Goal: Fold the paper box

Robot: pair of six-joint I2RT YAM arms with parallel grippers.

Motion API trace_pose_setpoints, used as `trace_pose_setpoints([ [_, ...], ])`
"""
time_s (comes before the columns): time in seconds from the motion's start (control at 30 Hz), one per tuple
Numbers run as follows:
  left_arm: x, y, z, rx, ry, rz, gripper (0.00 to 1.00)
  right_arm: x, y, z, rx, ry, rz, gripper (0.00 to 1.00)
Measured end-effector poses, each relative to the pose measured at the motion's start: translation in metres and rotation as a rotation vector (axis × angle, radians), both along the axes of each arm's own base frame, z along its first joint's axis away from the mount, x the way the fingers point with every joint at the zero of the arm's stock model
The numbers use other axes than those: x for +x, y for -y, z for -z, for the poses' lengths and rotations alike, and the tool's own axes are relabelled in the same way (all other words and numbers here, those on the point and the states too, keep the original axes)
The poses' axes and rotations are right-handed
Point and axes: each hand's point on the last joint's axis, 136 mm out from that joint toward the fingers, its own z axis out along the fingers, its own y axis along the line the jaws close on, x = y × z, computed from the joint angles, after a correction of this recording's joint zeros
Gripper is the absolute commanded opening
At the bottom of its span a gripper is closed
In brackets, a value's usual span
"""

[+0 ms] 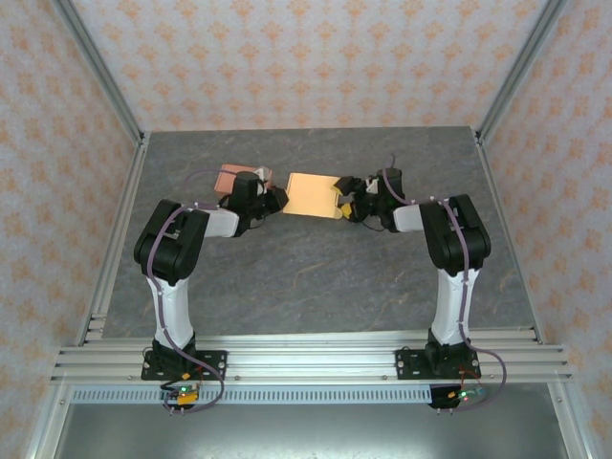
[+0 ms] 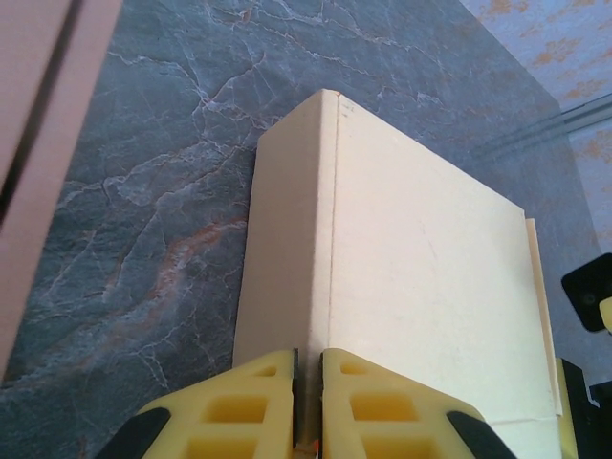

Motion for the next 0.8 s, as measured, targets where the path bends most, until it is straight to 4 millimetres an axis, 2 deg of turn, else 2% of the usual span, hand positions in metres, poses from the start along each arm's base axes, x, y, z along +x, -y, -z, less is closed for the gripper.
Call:
trace_pose_setpoints([
  [0.8,0.0019,-0.0063,0.0011,-0.022,0.031,-0.026,0.06,0.0027,-0.0035,0.0006,-0.002,-0.023,0.01,0.74],
])
